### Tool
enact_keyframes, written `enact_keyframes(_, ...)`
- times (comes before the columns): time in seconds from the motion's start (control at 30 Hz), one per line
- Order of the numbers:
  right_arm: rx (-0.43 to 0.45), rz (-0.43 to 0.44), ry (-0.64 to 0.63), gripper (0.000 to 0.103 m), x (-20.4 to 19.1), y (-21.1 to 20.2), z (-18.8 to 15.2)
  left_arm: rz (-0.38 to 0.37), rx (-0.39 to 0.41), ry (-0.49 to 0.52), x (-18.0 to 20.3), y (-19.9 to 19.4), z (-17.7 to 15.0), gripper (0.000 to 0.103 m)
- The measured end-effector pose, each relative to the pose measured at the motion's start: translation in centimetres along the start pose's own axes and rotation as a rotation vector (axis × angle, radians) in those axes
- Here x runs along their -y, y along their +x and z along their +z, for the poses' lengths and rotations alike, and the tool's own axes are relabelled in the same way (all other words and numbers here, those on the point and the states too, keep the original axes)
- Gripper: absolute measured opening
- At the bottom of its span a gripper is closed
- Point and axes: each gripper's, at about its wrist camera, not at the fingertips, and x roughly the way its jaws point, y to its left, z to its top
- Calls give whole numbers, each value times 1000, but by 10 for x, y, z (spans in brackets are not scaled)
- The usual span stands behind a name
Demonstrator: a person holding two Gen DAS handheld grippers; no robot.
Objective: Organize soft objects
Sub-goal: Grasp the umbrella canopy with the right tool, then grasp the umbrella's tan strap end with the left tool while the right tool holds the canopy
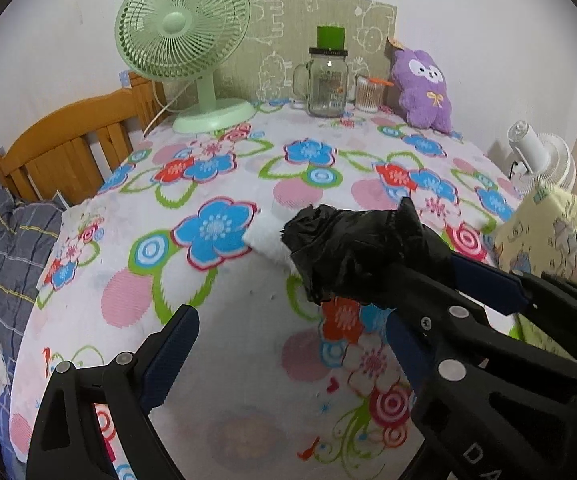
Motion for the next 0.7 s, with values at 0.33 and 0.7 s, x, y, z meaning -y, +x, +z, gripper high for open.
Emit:
enact_keyframes(0.33,39,-41,102,38,19,4,21,19,20,-1,10,10,26,95)
enact_keyframes(0.7,37,-97,176,38,35,26,28,25,-43,-36,10,42,36,86)
